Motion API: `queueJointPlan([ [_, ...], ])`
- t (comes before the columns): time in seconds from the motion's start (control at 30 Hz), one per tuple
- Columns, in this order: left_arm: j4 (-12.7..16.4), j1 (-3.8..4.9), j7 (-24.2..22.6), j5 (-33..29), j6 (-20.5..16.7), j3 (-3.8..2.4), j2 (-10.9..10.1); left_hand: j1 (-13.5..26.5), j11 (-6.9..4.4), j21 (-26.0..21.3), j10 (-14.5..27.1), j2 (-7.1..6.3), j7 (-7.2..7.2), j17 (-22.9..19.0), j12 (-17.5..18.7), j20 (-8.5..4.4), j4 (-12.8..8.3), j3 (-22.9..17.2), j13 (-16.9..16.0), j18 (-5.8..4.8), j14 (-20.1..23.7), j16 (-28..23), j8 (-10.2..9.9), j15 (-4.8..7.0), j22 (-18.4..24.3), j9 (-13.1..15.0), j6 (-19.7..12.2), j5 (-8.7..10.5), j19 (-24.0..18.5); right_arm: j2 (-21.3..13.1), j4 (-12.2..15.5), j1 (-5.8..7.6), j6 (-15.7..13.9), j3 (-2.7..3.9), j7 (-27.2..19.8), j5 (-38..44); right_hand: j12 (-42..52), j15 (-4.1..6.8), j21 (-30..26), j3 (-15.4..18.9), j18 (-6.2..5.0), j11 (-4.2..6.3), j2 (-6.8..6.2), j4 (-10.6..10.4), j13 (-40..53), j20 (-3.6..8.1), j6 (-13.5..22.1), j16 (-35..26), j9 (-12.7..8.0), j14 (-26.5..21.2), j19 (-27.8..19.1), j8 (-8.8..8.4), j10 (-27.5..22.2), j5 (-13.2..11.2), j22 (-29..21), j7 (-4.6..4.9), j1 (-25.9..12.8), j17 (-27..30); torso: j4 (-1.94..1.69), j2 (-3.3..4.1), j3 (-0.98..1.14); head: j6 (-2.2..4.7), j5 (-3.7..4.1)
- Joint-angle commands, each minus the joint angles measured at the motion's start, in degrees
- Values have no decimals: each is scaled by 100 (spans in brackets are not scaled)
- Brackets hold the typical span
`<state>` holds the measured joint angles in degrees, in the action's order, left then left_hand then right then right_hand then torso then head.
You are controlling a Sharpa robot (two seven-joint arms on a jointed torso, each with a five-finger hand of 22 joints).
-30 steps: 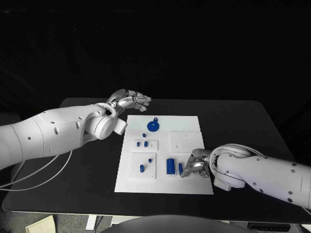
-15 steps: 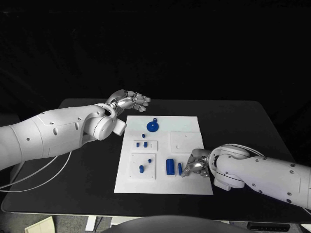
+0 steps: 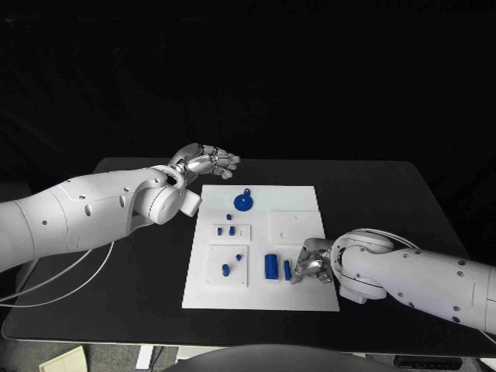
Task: Assemble the parts on the task board
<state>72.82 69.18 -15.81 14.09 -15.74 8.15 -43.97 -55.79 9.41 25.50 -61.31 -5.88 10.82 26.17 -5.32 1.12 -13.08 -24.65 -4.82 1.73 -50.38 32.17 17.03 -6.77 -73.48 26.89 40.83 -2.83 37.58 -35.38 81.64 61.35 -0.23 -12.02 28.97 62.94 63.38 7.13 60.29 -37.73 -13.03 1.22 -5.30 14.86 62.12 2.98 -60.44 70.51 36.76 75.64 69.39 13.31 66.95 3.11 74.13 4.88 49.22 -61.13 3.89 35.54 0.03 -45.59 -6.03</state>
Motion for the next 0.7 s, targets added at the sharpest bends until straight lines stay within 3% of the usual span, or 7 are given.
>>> queueJointPlan([
  [0.03, 17, 9, -38, -6, 53, -3, 4, 39, 12, -23, -10, 11, 149, 9, 26, 1, 33, -7, -7, 68, -32, -33, 34, -9, -7, -6, -28, -11, 45, 25, -13, -13, 171, -10, 158, 135, -18, 22, 1, -7, -197, 22, -15, 48, -4, -26, -27, -4, -24, -6, -22, -17, 18, -2, 6, 5, 62, -7, 1, 0, 1, 2, -1],
  [0.33, 16, 9, -35, -6, 57, -3, 0, 38, 12, -25, -10, 12, 149, 12, 26, 1, 34, -8, -7, 68, -33, -35, 35, -9, -10, -6, -28, -11, 46, 92, -42, -13, 226, -10, 215, 227, -15, 22, 13, -54, -197, 24, -50, 167, -4, -39, -46, -1, -33, -1, -22, -13, 26, 4, 14, 2, 190, -10, 5, 4, 1, -15, 8],
  [0.7, 14, 9, -35, -6, 58, -3, -1, 37, 12, -28, -10, 13, 149, 15, 27, 1, 34, -8, -7, 68, -33, -37, 37, -9, -12, -6, -28, -11, 47, 77, -73, -14, 247, -11, 180, 81, -19, 17, 13, 31, -197, 22, -98, 70, -9, -70, -61, -2, -46, 2, -14, -13, 31, 23, 8, 4, 23, -10, 4, 1, 1, -17, 9],
])
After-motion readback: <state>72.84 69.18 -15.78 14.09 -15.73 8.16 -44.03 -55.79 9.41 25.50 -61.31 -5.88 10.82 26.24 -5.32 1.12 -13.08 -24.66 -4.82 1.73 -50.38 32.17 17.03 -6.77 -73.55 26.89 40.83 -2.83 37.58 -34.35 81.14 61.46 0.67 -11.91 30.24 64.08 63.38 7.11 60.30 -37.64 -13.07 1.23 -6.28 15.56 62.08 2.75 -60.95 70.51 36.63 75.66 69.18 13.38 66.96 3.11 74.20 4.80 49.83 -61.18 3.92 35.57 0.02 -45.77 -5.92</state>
